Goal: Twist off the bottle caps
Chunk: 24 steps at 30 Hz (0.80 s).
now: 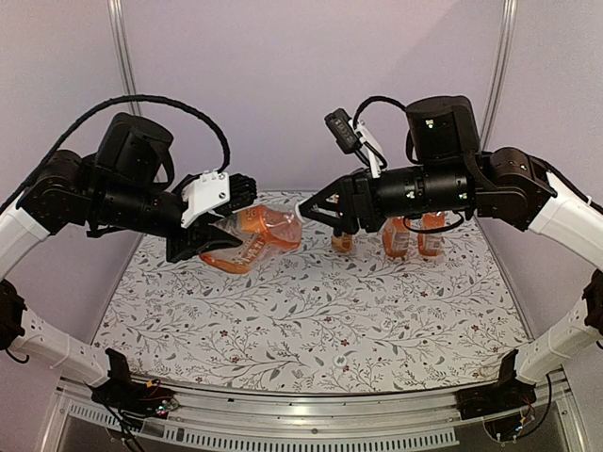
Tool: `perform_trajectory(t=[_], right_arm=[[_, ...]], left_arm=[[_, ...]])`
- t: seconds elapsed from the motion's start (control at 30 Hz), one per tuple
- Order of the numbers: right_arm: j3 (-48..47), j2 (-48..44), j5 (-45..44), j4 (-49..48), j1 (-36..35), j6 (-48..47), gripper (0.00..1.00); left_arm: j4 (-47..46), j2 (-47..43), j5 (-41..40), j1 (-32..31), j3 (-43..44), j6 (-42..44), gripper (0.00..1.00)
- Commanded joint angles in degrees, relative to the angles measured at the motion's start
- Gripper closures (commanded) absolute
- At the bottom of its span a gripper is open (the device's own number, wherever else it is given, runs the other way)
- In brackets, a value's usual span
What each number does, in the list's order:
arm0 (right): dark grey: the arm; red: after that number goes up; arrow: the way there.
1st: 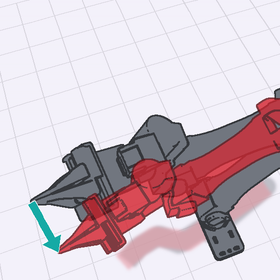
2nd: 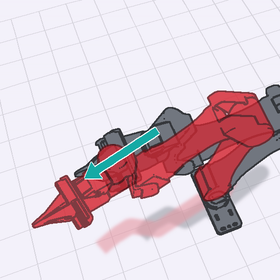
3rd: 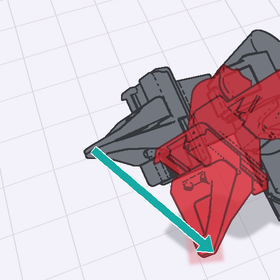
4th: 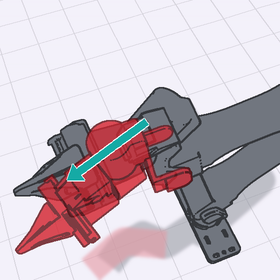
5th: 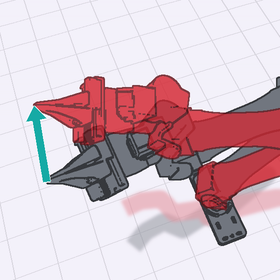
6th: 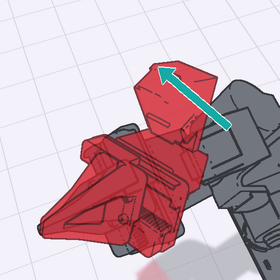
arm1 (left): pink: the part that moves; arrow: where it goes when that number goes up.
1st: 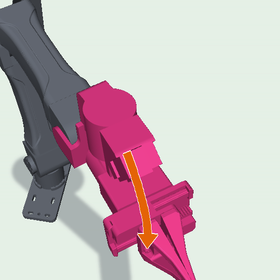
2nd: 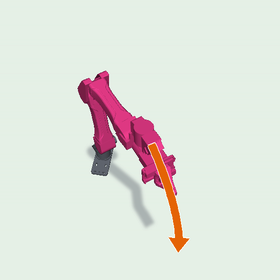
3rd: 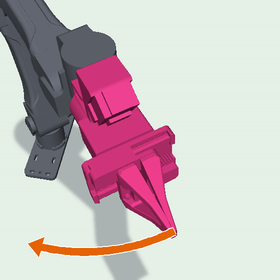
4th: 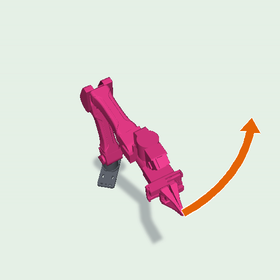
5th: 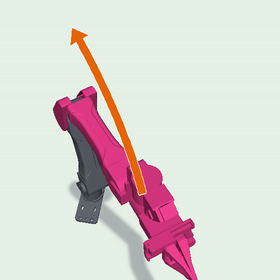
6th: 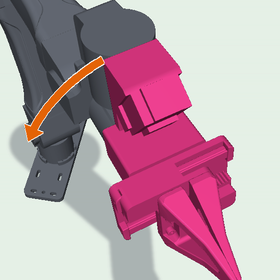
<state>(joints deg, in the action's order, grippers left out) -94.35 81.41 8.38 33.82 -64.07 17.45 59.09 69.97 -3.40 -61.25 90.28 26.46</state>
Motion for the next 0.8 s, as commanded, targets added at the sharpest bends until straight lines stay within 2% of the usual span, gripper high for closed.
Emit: perform_trajectory(t=[0.0,0.07,0.2,0.33,0.4,0.5,0.6,0.67,0.77], right_arm=[[-1.1,1.3,1.9,1.4,0.4,0.7,0.63],[-1.0,1.4,2.2,1.4,0.4,0.8,0.69],[-0.8,2.1,2.8,1.7,0.6,1.1,0.71],[-0.6,2.3,3.7,2.0,0.7,0.9,1.0],[-0.8,2.4,6.5,2.7,0.6,-0.1,1.0],[-1.0,3.1,16.6,5.3,-0.4,-8.2,1.0],[-2.0,2.1,17.0,11.3,-2.7,-25.1,1.0],[-4.5,1.6,16.7,16.2,-2.9,-34.3,1.0],[-6.1,1.0,15.7,20.8,-3.0,-45.1,1.0]], left_arm=[[-0.2,-0.5,0.3,0.5,-0.2,-0.4,0.81],[-0.3,-0.5,0.2,0.5,-0.1,-0.5,0.81],[-0.4,-0.4,0.6,0.5,0.2,-1.1,0.81],[-0.3,-0.4,1.5,0.6,0.3,-1.6,0.82],[0.3,-0.3,3.7,0.7,0.7,-2.0,0.82],[3.8,1.4,13.8,0.8,3.6,-3.1,0.82],[7.2,3.8,26.7,0.8,7.6,-3.8,0.82],[7.5,4.9,31.0,0.8,8.8,-4.4,0.82],[7.7,6.3,33.3,0.8,9.7,-4.3,0.82]])
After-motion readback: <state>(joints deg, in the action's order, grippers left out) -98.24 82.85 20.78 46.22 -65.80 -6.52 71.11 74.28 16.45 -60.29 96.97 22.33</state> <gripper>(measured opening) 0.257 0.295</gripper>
